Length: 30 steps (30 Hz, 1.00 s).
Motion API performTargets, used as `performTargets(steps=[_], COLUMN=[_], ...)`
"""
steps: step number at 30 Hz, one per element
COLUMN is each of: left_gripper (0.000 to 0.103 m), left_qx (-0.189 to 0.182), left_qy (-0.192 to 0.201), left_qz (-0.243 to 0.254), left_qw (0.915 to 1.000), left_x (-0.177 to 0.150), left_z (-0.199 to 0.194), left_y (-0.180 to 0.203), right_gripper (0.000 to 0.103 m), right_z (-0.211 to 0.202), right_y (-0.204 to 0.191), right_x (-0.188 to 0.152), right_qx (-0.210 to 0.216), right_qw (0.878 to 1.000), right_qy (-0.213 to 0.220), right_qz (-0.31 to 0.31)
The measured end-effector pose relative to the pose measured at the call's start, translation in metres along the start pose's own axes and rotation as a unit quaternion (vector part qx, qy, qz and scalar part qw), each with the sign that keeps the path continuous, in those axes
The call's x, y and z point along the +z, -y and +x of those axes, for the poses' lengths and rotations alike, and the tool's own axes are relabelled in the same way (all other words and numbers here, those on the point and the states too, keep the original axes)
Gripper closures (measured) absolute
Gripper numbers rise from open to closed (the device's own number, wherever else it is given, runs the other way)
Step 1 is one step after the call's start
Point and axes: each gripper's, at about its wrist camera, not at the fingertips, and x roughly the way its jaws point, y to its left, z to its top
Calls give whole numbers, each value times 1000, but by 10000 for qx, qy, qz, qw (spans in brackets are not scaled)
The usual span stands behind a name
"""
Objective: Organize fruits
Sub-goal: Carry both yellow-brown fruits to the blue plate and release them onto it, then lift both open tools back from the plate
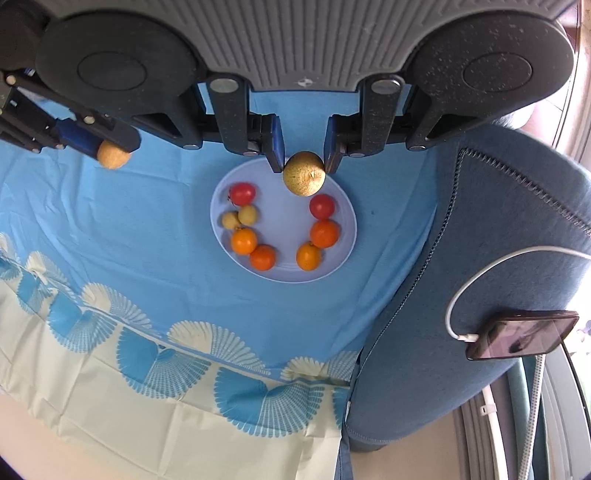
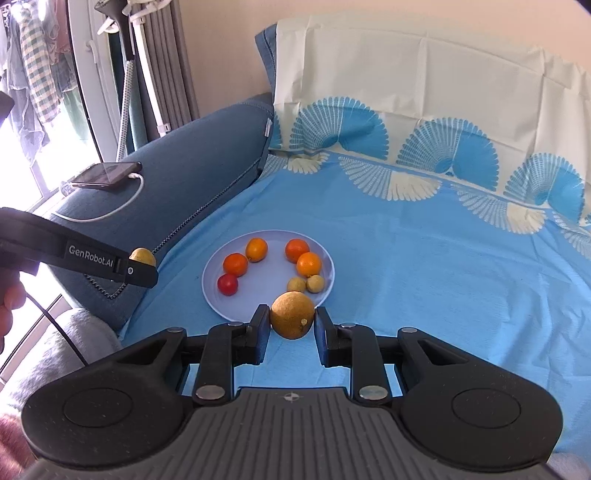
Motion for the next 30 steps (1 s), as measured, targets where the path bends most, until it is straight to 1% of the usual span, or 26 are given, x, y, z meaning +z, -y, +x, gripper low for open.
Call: performTargets(steps=[7, 17, 22, 23, 24, 25, 26, 27, 28, 29, 30], left_gripper=[78, 78, 78, 76, 61, 48, 20, 3, 0, 0, 0], left_qx=[160, 405, 363, 335, 262, 193, 172, 207, 238, 284, 334], left_qy=[-274, -662, -760, -753, -754, -750, -671, -519, -327, -193, -192], left_qz=[48, 198, 285, 312, 352, 389, 385, 362, 355, 361, 383], left_qw=[9995, 9968, 9960, 9961, 9962, 9962, 9969, 9978, 9986, 9988, 9985], left_x=[26, 49, 57, 58, 61, 63, 66, 66, 66, 65, 63], left_z=[58, 133, 160, 163, 165, 166, 164, 158, 149, 140, 133], left_y=[2, 0, 0, 0, 0, 0, -1, -1, -3, -5, -6], right_gripper=[76, 76, 76, 76, 76, 76, 74, 63, 42, 32, 17], right_z=[58, 140, 169, 173, 177, 180, 182, 183, 182, 179, 173], right_y=[2, 5, 3, 3, 2, 1, 1, -1, -2, -2, -2], right_x=[14, 26, 27, 28, 29, 30, 32, 34, 36, 38, 39], right_qx=[119, 220, 202, 203, 203, 211, 238, 243, 204, 141, 80], right_qw=[9995, 9974, 9962, 9960, 9958, 9957, 9956, 9952, 9950, 9952, 9957], right_qy=[-284, -650, -783, -789, -790, -778, -759, -768, -775, -756, -706], right_qz=[1, -201, -319, -358, -406, -453, -500, -552, -591, -601, -592])
